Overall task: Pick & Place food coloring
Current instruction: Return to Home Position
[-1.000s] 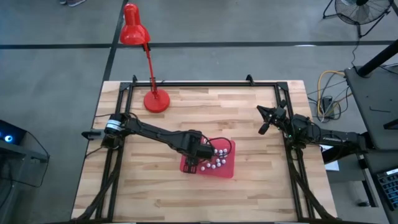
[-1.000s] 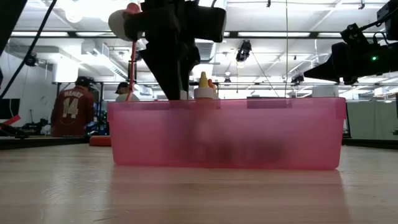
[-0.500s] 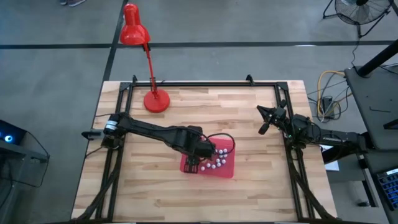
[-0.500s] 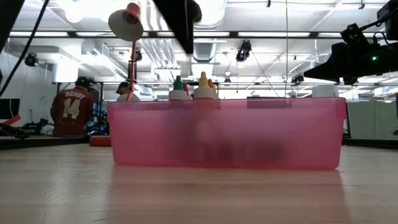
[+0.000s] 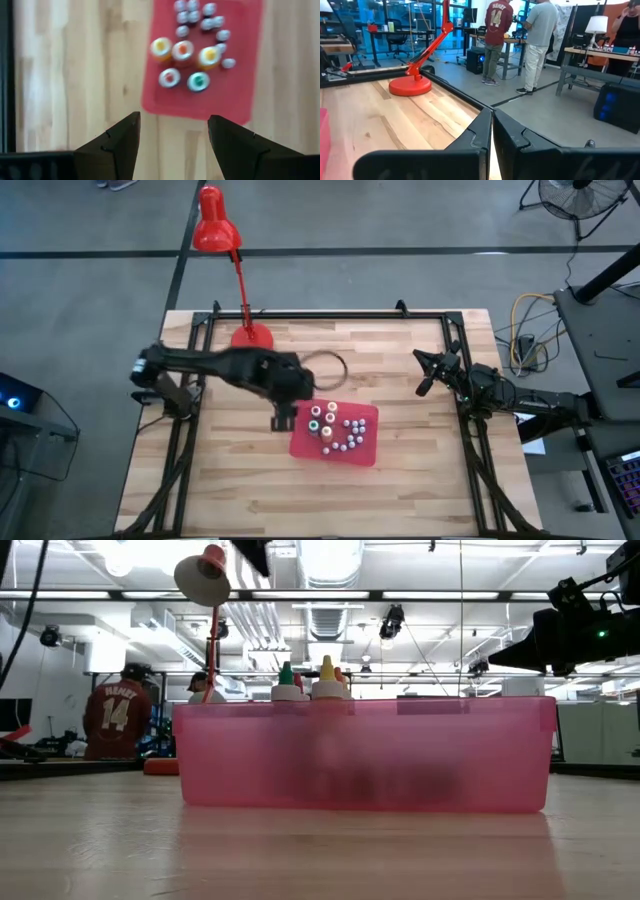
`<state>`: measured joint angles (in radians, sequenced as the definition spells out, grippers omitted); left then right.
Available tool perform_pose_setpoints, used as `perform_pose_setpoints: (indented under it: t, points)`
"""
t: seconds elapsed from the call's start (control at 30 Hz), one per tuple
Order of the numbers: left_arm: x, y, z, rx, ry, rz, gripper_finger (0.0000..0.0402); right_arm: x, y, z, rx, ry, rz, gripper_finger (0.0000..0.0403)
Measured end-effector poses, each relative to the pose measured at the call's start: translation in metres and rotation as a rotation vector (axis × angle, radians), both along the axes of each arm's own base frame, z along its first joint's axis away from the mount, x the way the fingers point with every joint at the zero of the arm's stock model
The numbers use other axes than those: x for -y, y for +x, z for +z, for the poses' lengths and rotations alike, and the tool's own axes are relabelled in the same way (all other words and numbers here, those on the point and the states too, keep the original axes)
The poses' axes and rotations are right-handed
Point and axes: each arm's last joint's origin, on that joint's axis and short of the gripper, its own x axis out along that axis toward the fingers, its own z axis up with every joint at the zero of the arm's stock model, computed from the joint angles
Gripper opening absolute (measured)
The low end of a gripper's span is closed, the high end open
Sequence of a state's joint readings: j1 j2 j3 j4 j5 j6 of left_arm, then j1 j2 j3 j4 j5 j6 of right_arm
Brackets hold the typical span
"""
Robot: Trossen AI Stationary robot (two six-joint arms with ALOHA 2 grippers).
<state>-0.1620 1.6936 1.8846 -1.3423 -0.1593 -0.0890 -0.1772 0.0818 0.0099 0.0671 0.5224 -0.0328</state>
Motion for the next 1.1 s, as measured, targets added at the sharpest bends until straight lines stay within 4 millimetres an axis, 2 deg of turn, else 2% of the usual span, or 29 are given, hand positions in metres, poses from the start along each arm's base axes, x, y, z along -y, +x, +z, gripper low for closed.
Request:
perform_pose_setpoints:
  t: [0.17, 0.47, 0.63, 0.77, 0.9, 1.1]
  points:
    - [-0.027, -0.036, -0.018, 0.091, -0.022, 0.096, 0.0204, 0.0, 0.0, 0.0, 0.006, 0.006, 0.0, 0.0009]
    - [-0.057, -0.107, -0.083, 0.245, -0.041, 0.225, 0.0204, 0.0, 0.0, 0.0, 0.004, 0.004, 0.001, 0.0009]
    - [-0.07, -0.143, -0.117, 0.259, 0.041, 0.301, 0.0204, 0.0, 0.0, 0.0, 0.007, 0.008, 0.0, 0.0009]
    - [-0.073, -0.169, -0.143, 0.284, 0.106, 0.411, 0.0204, 0.0, 0.0, 0.0, 0.001, 0.001, 0.0, 0.0009]
    - [-0.074, -0.179, -0.163, 0.438, 0.053, 0.498, 0.0204, 0.0, 0.0, 0.0, 0.007, 0.008, 0.0, 0.0009]
    - [-0.073, -0.185, -0.188, 0.517, 0.036, 0.499, 0.0204, 0.0, 0.0, 0.0, -0.001, 0.0, 0.001, 0.0009]
